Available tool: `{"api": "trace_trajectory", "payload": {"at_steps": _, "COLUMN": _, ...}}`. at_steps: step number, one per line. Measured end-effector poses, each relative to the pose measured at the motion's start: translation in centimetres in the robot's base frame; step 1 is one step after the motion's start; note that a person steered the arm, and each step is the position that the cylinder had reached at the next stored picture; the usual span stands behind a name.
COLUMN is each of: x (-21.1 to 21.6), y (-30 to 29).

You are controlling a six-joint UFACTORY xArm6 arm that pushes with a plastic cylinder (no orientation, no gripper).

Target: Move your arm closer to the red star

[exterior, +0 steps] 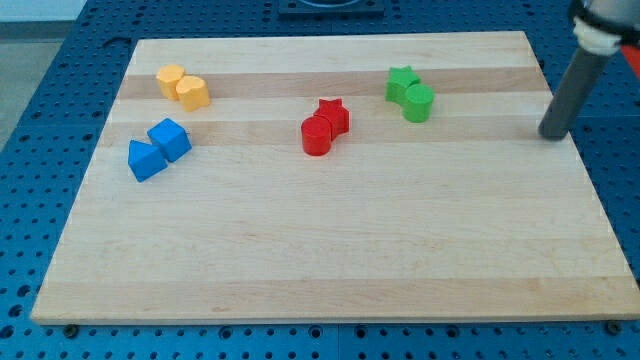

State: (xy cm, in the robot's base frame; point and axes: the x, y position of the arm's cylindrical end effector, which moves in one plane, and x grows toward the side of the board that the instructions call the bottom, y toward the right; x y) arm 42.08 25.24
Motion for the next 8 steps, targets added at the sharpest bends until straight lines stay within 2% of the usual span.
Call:
{"api": "trace_trajectory", "payload": {"at_steps": 1, "x": 3.1, "y": -8.6}}
{"api": "trace_trajectory", "payload": {"at_steps": 2, "x": 4.1, "y": -16.2}}
{"api": "trace_trajectory", "payload": {"at_steps": 3, "x": 3.6, "y": -18.8}}
{"api": "trace_trajectory", "payload": {"at_steps": 6, "x": 3.3, "y": -19.9}}
{"api": "trace_trajectory", "payload": {"at_steps": 8, "x": -3.1, "y": -19.6}}
